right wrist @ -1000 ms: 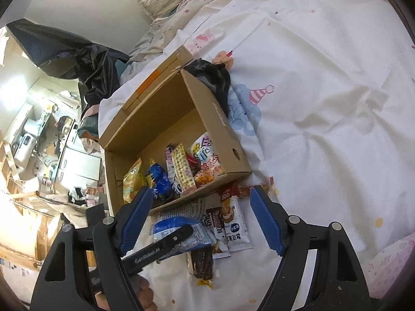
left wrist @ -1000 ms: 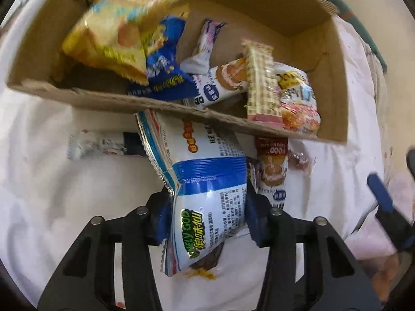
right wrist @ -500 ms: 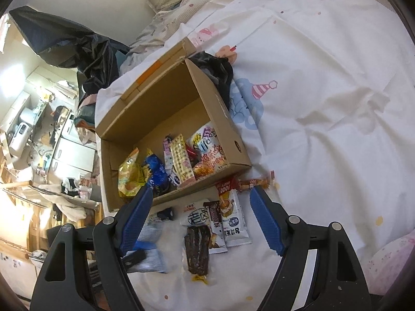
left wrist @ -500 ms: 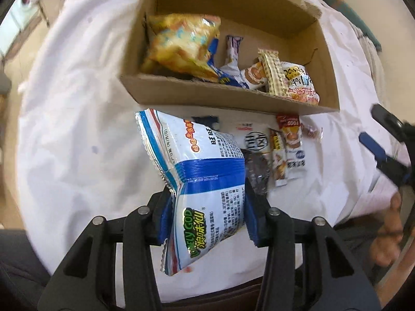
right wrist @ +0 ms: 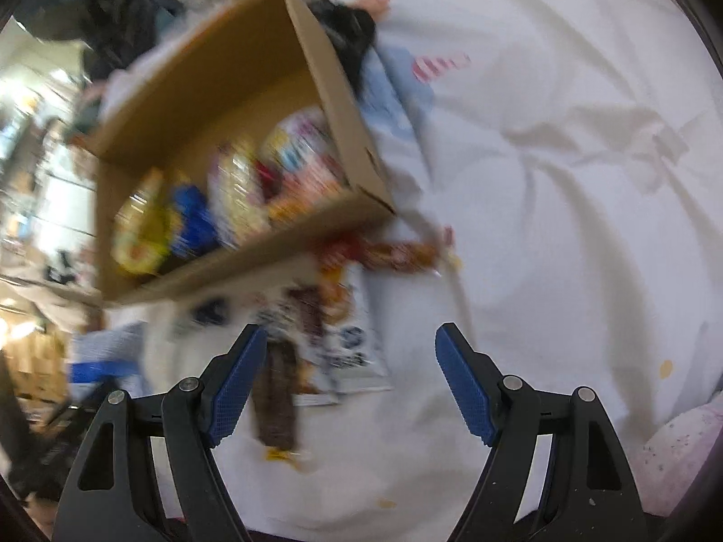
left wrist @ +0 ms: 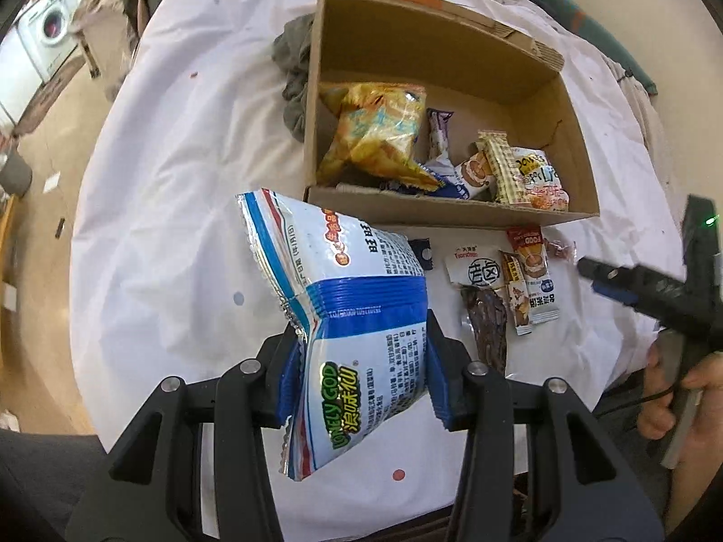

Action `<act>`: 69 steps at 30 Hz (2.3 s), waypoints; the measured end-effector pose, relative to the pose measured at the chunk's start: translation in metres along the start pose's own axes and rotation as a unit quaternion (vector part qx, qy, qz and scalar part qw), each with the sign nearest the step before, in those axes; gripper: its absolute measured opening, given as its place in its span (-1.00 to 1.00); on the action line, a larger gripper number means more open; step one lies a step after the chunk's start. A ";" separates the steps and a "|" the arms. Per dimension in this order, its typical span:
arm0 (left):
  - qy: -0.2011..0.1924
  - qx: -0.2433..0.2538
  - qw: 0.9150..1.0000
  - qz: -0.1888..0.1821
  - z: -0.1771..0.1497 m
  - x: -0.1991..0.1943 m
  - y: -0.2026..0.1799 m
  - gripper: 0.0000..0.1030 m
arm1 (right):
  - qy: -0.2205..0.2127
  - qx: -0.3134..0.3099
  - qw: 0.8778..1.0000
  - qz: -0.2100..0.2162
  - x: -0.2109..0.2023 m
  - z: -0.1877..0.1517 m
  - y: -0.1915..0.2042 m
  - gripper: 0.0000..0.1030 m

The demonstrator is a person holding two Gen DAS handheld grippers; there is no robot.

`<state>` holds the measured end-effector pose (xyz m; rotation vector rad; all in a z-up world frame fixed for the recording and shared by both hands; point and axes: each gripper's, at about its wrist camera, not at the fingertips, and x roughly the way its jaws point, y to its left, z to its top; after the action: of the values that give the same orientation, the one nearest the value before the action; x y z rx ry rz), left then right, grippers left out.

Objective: Organize snacks
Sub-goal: 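Grasp the FOOD biscuit packet with the right gripper while the left holds the chip bag up, then lower the chip bag and FOOD packet into the box and release both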

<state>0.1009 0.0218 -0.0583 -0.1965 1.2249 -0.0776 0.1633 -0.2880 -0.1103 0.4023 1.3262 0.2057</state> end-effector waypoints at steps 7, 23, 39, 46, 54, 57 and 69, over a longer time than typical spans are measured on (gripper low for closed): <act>0.005 -0.008 1.000 -0.013 -0.002 0.000 0.001 -0.18 | 0.045 -0.052 0.994 -0.083 0.045 0.006 0.021 0.02; 0.008 -0.011 1.000 -0.019 -0.002 0.001 -0.002 -0.18 | 0.051 -0.167 0.969 -0.174 0.075 -0.010 0.068 -0.37; -0.003 -0.005 1.000 0.023 -0.005 0.008 0.003 -0.18 | 0.039 -0.139 0.988 -0.059 0.010 -0.029 0.052 -0.37; -0.022 -0.002 0.998 0.053 -0.006 0.006 0.008 -0.18 | 0.023 -0.160 0.986 0.031 -0.025 -0.046 0.064 -0.37; -0.079 0.011 0.994 0.076 -0.006 -0.025 0.005 -0.18 | -0.015 -0.233 0.963 0.137 -0.046 -0.059 0.098 -0.36; -0.096 0.010 0.992 0.080 -0.001 -0.041 0.002 -0.18 | -0.036 -0.229 0.960 0.155 -0.056 -0.056 0.101 -0.36; -0.145 0.023 0.987 0.066 0.038 -0.081 -0.030 -0.18 | -0.140 -0.125 0.964 0.189 -0.095 -0.014 0.079 -0.36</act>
<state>0.1104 0.0099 0.0344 -0.0829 0.9419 0.0372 0.1342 -0.2485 0.0038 0.4489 0.9218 0.6085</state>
